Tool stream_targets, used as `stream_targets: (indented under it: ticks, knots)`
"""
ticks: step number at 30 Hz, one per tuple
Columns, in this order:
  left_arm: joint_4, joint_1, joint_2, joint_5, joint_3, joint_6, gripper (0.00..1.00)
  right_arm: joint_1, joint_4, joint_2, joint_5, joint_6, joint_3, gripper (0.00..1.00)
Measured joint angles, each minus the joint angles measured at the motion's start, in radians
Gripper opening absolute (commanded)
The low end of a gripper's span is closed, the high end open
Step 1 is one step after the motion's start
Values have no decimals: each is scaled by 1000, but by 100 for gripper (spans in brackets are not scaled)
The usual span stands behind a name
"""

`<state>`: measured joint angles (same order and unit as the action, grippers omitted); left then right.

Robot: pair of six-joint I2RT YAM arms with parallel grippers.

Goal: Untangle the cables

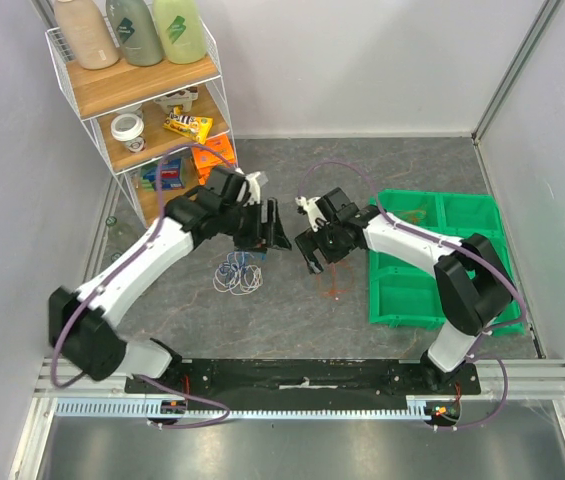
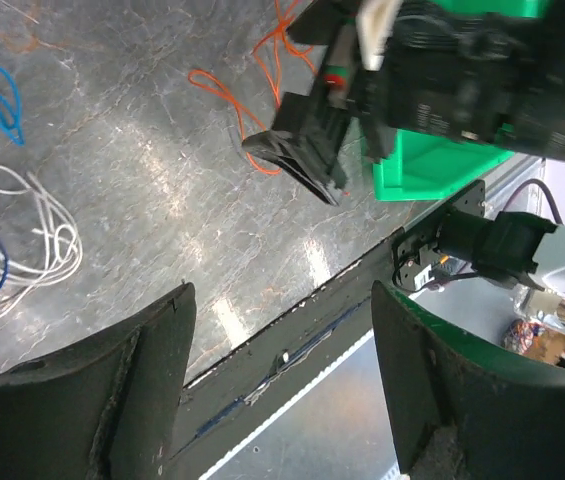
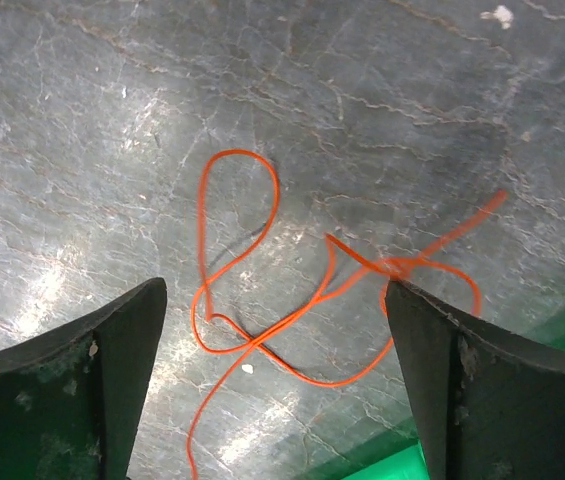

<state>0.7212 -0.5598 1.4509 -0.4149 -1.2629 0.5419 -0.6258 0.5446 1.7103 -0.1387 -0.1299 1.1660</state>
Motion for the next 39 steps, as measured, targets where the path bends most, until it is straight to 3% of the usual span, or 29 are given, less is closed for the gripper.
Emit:
stream_targets:
  ticks: [6,13,25,33,39]
  knots:
    - [41,10,-251,83,63,-38,77,-34,-43,19,53,8,-19,98]
    - [89,15,-448,177,165,-93,77,-113,-23,74,313,-80,-17,98]
    - [118,15,-440,200,172,-169,75,-140,85,111,565,-241,90,98]
    - [120,15,-441,200,172,-178,75,-119,22,78,530,-281,-35,98]
    - [120,15,-438,196,172,-178,75,-86,-73,38,438,-308,-112,83]
